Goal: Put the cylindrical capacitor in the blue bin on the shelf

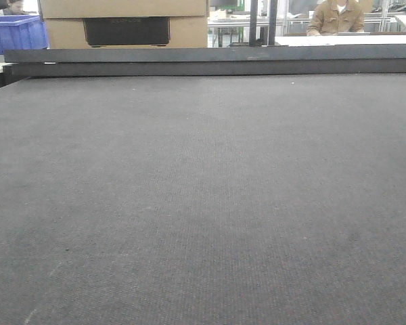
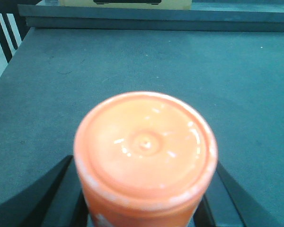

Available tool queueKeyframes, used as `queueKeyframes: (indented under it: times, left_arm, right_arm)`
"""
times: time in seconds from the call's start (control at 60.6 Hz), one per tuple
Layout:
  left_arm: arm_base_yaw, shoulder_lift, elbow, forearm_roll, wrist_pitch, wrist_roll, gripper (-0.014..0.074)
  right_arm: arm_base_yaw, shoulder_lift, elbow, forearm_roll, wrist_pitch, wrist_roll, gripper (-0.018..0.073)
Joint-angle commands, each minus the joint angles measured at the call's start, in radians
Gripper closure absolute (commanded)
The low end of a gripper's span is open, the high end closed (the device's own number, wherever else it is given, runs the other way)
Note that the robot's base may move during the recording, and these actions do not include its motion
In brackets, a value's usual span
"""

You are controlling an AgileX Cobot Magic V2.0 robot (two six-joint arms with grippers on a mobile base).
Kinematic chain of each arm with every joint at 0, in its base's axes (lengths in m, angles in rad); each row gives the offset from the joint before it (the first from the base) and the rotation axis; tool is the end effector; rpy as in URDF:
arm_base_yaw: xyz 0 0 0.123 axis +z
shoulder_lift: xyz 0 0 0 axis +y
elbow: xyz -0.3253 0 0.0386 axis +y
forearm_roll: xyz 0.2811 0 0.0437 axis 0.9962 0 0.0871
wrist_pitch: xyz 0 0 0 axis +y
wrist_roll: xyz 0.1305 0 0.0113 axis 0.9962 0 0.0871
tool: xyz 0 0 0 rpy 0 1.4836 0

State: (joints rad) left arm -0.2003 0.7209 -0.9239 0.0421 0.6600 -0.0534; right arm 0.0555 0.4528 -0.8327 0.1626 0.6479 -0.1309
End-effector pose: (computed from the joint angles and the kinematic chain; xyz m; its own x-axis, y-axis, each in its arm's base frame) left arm 0.1670 -0.0304 0.4188 -0.3573 0.0520 -0.9326 0.1682 0.9857 -0.0095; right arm 0.0967 0.0182 0.4221 -0.1731 -0.0105 -0.9848 -0.1514 0.9883 0.0161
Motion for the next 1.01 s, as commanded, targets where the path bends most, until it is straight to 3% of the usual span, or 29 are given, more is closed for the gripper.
queueKeyframes:
  times: [0.0,0.99]
  left_arm:
    - [-0.007,-0.006,-0.007,0.003,-0.023,-0.001,0.0707]
    - [-0.007,-0.006,-0.007,0.003,-0.023,-0.001,0.0707]
  right_arm:
    - [0.003,-0.006,-0.002,-0.001,-0.020,0.002,0.0721]
    - [0.003,-0.006,-0.002,-0.001,-0.020,0.002,0.0721]
